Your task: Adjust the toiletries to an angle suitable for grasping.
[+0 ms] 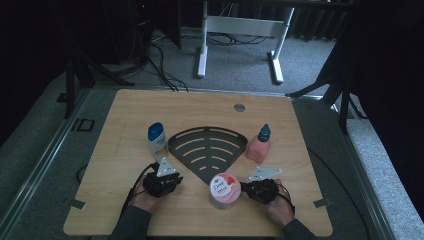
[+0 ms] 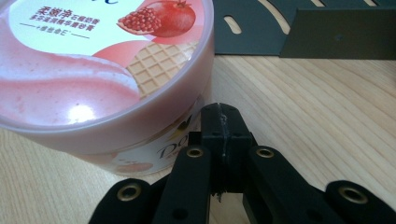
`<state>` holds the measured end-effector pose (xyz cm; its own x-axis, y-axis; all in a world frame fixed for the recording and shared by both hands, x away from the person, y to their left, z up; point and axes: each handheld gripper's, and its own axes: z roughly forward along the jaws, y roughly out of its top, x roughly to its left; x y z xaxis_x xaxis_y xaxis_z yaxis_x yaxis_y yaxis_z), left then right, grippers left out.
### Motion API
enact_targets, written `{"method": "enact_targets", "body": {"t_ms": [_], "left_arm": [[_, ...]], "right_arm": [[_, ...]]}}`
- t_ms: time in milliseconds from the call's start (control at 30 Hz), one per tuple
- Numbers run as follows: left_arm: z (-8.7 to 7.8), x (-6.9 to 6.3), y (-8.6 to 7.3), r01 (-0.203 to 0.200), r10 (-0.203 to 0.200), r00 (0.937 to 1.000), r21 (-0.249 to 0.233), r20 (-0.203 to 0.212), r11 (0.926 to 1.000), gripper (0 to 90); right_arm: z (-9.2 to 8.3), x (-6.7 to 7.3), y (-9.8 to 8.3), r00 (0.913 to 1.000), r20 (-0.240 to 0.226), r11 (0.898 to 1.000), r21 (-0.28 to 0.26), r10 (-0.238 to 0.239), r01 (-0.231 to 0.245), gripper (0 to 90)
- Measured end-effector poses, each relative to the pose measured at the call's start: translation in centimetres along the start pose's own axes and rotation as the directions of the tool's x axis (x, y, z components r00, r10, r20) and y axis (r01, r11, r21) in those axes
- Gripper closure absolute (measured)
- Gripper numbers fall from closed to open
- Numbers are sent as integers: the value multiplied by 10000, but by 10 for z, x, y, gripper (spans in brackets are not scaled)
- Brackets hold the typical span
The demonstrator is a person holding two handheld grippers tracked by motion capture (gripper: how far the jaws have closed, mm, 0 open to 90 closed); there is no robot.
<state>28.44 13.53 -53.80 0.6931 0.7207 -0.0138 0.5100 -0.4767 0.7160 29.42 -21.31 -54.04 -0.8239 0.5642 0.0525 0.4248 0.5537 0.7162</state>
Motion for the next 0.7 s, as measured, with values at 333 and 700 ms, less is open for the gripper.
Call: {"method": "enact_targets", "body": {"t_ms": [333,700], "left_arm": [[4,-9,5,-660,660,9960,-18,604,9978,650],[7,-20,7,-1064,1074,9874,-146,1159,9942,536]], "right_arm": [[-11,-1,-5,9999,-70,9999,-76,-121,120,763],[-18,-2,-12,9993,-282,9996,-155,-255,251,648]]}}
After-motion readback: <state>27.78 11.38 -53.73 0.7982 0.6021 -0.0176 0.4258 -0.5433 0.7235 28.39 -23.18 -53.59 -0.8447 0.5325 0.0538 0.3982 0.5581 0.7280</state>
